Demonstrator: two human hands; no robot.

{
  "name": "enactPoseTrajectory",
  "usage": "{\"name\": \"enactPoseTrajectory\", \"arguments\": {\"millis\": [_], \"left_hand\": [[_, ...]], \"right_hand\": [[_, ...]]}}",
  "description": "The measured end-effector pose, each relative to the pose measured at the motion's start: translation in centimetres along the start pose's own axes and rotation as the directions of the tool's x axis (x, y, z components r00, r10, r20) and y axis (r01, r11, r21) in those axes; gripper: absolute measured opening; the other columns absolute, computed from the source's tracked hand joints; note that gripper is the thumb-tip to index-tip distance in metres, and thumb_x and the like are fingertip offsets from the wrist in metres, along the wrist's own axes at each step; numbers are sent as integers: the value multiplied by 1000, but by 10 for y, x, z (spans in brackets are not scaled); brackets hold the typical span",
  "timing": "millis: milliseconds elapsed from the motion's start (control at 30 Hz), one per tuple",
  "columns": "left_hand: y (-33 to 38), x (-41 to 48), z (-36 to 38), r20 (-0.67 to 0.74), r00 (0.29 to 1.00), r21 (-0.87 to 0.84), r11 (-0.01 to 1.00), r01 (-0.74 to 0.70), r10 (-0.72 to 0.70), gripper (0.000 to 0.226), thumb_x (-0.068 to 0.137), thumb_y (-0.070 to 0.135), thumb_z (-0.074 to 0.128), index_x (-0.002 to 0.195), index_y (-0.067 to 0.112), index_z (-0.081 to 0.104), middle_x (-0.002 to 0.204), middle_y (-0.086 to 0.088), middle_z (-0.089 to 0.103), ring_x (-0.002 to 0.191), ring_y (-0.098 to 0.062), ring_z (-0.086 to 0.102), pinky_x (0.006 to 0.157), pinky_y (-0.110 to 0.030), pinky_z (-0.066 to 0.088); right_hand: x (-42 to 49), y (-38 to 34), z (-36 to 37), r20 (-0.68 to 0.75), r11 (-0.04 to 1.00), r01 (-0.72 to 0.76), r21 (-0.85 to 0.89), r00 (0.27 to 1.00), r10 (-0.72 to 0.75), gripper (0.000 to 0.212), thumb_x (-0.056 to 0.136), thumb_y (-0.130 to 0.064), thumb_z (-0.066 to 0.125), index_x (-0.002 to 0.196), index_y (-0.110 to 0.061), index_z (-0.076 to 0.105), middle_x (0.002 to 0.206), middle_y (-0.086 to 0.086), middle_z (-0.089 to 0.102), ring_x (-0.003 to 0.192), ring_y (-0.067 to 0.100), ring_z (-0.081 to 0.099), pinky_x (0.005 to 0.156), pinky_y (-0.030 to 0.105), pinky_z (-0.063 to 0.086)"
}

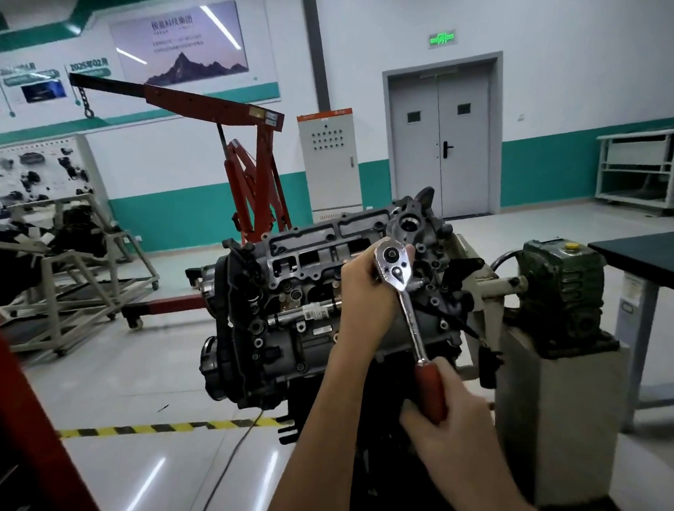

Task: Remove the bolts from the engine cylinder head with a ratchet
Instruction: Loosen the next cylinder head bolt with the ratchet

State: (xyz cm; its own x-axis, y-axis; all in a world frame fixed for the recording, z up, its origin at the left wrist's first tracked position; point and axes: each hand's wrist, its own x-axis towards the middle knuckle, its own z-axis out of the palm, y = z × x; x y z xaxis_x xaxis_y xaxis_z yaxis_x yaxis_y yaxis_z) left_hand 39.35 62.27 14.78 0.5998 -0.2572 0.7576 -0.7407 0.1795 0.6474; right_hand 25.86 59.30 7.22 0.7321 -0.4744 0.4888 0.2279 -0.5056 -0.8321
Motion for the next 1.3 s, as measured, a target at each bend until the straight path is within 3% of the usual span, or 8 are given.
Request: {"name": "enactPoseTrajectory", "arguments": {"millis": [167, 267, 467, 700, 800, 1067, 1200, 1300], "left_hand": [[1, -2, -4, 20, 1000, -62, 998, 14, -13, 46, 92, 16, 62, 58, 32, 37, 56, 17, 33, 60, -7, 29, 61, -27, 33], [2, 0, -6, 37, 998, -49, 998, 50, -48, 45, 92, 16, 63, 56, 28, 40, 53, 17, 38, 56, -1, 33, 58, -16, 34], [4, -2, -7, 29, 999, -56, 998, 41, -39, 44, 92, 13, 62, 55, 28, 42, 50, 17, 40, 54, -1, 33, 52, -15, 31], [3, -3, -6, 16, 999, -61, 997, 40, -39, 40, 92, 13, 62, 57, 16, 43, 57, 12, 40, 60, -5, 37, 62, -20, 35], [4, -5, -7, 44, 999, -49, 999, 7, -5, 48, 92, 12, 62, 58, 28, 33, 53, 16, 33, 53, 0, 28, 53, -12, 29], [4, -3, -4, 41, 999, -54, 998, 30, -27, 47, 91, 10, 62, 54, 30, 42, 49, 18, 43, 50, 2, 35, 51, -9, 31], [4, -3, 0, 2, 1000, -23, 1000, 17, -17, 50, 88, 2, 60, 52, 34, 44, 48, 17, 43, 50, 0, 33, 52, -16, 29], [2, -5, 1, -9, 1000, -54, 998, 23, -24, 47, 89, 6, 63, 54, 31, 44, 50, 16, 41, 54, -1, 32, 54, -19, 31]], "right_hand": [[-5, -11, 45, 21, 979, -61, 192, 998, 58, 22, 77, -5, 61, 83, -22, 50, 57, 1, 51, 44, 7, 48, 44, 16, 41], [4, -1, 0, 109, 1000, 11, -13, 994, -9, 27, 72, -3, 65, 84, -24, 51, 53, -3, 50, 44, 3, 47, 43, 9, 36], [62, -5, -95, 379, 870, 253, -422, 922, -85, 30, 75, -1, 67, 82, -26, 51, 63, 8, 56, 48, 19, 54, 50, 29, 50], [-3, -3, 9, 16, 1000, -6, 28, 1000, 5, 30, 74, -1, 66, 76, -25, 48, 46, -6, 47, 39, 2, 46, 39, 7, 34], [-9, -12, 49, 8, 974, -60, 218, 998, 59, 29, 77, -1, 60, 84, -26, 48, 51, -4, 50, 40, 5, 49, 41, 10, 37], [50, -2, -85, 365, 912, 206, -354, 929, -68, 26, 74, 1, 65, 84, -21, 54, 59, -1, 53, 44, 7, 47, 45, 23, 43], [58, 4, -90, 297, 900, 197, -388, 952, -80, 22, 76, -2, 67, 85, -17, 53, 60, 4, 54, 44, 15, 49, 48, 26, 48], [17, 8, -36, 87, 983, 69, -170, 995, -54, 24, 73, -1, 68, 80, -19, 53, 52, 2, 47, 42, 11, 43, 46, 20, 43]]}}
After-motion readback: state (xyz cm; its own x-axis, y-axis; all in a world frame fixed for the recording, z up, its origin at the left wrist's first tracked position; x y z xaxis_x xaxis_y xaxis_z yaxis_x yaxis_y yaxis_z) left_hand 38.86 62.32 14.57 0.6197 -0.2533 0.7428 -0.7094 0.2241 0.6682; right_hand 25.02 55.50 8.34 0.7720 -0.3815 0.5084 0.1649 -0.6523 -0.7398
